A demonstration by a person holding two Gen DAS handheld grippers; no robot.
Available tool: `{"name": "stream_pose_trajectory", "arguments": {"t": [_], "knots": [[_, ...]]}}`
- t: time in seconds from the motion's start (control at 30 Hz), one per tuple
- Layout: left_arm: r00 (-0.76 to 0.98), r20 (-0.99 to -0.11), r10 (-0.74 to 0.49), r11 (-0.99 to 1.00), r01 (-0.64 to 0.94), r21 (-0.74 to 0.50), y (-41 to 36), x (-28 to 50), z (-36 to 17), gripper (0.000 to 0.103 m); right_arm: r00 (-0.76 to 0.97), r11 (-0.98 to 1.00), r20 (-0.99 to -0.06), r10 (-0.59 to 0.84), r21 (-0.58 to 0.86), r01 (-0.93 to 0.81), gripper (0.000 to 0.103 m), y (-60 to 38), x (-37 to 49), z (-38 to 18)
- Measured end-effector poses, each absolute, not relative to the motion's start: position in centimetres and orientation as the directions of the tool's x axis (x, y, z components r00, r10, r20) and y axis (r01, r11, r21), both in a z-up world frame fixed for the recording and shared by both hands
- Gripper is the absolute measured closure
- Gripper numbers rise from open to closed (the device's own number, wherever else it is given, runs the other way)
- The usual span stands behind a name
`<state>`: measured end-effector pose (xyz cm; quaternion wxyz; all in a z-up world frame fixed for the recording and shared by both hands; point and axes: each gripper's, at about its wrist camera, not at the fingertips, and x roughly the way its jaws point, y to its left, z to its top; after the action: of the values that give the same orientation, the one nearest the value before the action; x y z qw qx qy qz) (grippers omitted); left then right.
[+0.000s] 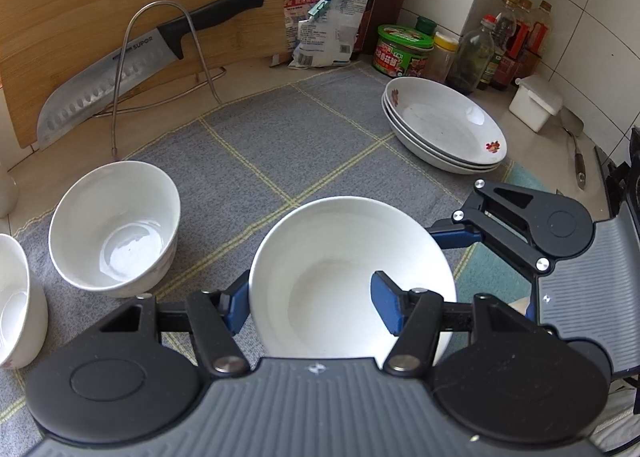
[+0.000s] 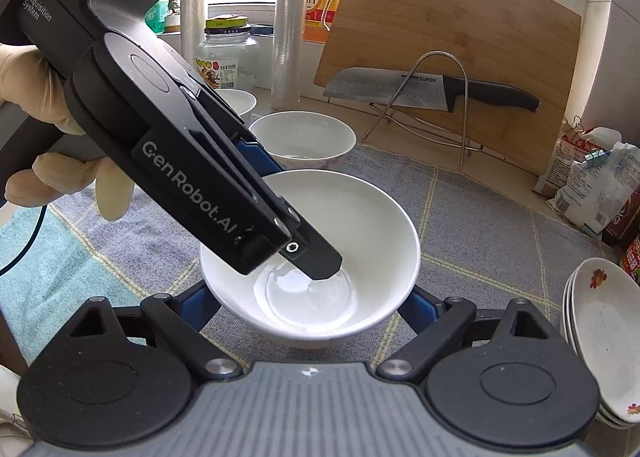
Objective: Organize plates and bowls
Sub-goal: 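Lift the white bowl off the towel with the left gripper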
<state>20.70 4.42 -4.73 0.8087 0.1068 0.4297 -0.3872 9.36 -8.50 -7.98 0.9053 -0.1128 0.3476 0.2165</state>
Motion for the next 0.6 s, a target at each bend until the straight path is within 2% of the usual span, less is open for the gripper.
{"name": "stream_pose_trajectory", "arguments": {"t": [0.6], "knots": [[0.283, -0.808, -0.517, 0.677, 0.713, -0.184, 3.1, 22.1, -6.8, 0.042, 0.622, 0.892, -0.719, 0.310, -0.007, -0.452, 0.007, -9.4, 10.8, -9.8]]}}
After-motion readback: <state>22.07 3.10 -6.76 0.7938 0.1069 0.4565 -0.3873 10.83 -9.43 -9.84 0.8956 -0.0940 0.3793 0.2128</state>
